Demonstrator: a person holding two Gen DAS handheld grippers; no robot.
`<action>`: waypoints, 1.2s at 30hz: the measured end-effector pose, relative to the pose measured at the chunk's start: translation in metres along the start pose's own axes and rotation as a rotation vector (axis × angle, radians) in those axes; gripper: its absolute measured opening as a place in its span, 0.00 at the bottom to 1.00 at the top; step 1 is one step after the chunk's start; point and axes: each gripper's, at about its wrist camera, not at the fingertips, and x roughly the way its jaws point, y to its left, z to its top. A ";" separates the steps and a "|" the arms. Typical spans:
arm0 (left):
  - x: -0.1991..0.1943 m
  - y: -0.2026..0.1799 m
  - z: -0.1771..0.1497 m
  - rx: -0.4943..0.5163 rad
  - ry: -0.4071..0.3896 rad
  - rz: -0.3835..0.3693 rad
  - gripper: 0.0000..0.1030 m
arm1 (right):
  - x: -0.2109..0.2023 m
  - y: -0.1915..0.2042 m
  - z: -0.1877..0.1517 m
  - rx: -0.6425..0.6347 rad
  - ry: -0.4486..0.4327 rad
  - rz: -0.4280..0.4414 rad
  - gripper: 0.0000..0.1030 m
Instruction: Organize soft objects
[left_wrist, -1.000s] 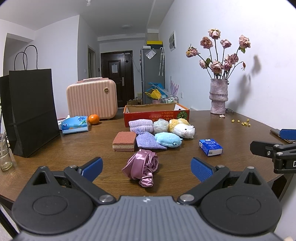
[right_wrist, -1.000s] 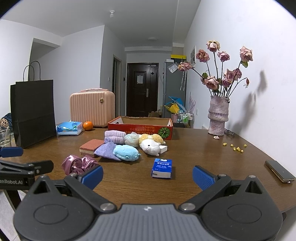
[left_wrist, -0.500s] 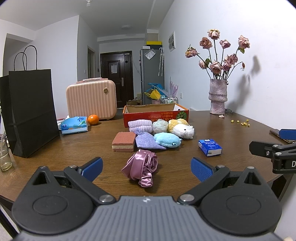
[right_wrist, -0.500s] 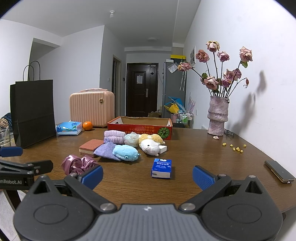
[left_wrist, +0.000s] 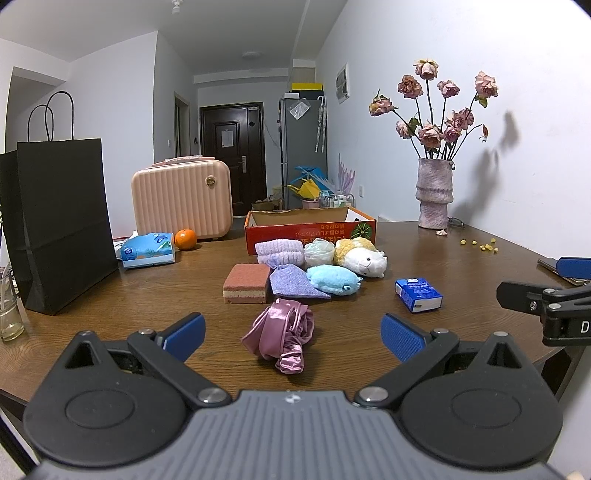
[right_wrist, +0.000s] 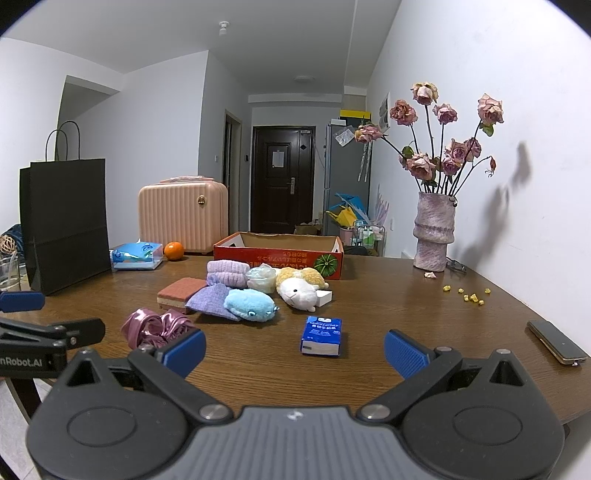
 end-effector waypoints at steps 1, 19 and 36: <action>0.001 0.000 0.000 0.000 0.000 0.001 1.00 | 0.000 0.000 0.000 0.000 0.000 0.000 1.00; 0.000 0.000 0.000 -0.001 0.002 0.000 1.00 | 0.000 0.000 0.000 -0.001 0.000 -0.001 1.00; 0.019 -0.007 0.007 -0.005 0.036 -0.008 1.00 | 0.019 -0.005 0.000 -0.011 0.032 -0.001 1.00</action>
